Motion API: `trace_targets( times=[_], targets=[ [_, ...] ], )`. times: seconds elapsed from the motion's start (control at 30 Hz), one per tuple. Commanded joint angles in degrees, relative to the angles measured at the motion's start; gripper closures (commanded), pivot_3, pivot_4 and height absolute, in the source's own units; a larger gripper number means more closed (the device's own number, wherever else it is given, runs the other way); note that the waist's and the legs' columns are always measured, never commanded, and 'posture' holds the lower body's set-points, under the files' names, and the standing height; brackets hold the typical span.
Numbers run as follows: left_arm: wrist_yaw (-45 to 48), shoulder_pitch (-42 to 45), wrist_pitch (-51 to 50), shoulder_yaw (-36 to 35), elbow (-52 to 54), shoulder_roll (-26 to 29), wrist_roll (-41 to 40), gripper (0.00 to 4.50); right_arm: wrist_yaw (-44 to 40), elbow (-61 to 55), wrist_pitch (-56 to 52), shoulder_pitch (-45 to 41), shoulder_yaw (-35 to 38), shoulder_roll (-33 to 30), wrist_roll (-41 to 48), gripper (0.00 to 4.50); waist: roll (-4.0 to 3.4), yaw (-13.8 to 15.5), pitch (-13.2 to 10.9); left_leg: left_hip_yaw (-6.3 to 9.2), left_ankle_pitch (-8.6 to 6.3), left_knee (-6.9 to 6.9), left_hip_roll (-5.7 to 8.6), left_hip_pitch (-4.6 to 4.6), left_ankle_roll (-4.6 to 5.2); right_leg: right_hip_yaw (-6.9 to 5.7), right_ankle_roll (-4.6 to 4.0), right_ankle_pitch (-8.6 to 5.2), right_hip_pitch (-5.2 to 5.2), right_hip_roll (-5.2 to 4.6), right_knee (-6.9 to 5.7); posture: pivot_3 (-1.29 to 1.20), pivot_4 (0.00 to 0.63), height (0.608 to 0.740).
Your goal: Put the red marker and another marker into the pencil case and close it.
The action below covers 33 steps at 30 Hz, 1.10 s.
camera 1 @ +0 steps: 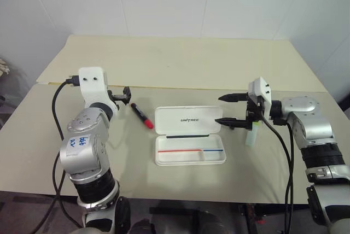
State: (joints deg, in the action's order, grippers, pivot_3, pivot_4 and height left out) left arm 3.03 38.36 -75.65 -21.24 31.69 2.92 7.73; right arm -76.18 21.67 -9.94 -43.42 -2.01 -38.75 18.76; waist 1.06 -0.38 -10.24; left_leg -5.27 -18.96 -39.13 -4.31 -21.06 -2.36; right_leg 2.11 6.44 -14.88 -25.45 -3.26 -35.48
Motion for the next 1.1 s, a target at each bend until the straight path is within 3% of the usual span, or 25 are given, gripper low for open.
trace_targets(
  times=[0.03,0.13,0.47,0.77,1.1],
  targets=[
    [-1.8,1.1,-0.5,-3.3,-3.2,-0.4,-1.2,0.03,0.0,-0.4,1.2,-1.1,0.6,0.3,-0.2,0.0,0.01,0.0,0.0,0.0,0.0,0.0,0.0,0.01,-0.01,0.0,0.0,0.0,0.0,0.0,-0.01,0.0,0.15,0.74],
    [-1.4,0.9,0.9,-5.8,-7.7,-0.3,-3.5,0.03,0.1,-0.2,1.3,-1.2,0.8,0.7,-0.3,0.0,0.03,0.0,0.0,0.0,0.01,0.0,0.0,0.01,-0.03,-0.01,0.0,0.01,0.0,-0.01,-0.01,0.0,0.15,0.74],
    [3.7,1.5,7.4,-3.6,-22.0,6.5,-10.4,0.03,0.4,-1.4,0.6,-0.2,1.5,0.9,0.2,0.0,0.04,0.1,0.0,-0.01,0.02,0.0,0.0,-0.02,-0.1,-0.03,0.01,0.02,0.0,-0.03,0.01,0.0,0.15,0.74],
    [3.2,4.0,11.9,-2.1,-30.8,8.4,-13.6,0.03,3.2,-1.6,-1.9,-1.7,4.4,1.3,3.1,0.0,0.04,0.1,0.0,-0.02,0.03,0.0,0.0,-0.02,-0.11,-0.04,0.02,0.02,0.0,-0.03,0.02,0.0,0.15,0.74],
    [0.8,7.3,15.6,0.7,-43.1,8.8,-13.5,0.03,1.3,-6.7,-14.7,-1.6,6.3,-0.9,9.3,0.0,0.04,0.3,0.0,-0.03,0.03,0.0,0.02,-0.02,-0.11,-0.04,0.04,0.03,0.0,-0.03,0.02,0.0,0.15,0.74]
  ],
)
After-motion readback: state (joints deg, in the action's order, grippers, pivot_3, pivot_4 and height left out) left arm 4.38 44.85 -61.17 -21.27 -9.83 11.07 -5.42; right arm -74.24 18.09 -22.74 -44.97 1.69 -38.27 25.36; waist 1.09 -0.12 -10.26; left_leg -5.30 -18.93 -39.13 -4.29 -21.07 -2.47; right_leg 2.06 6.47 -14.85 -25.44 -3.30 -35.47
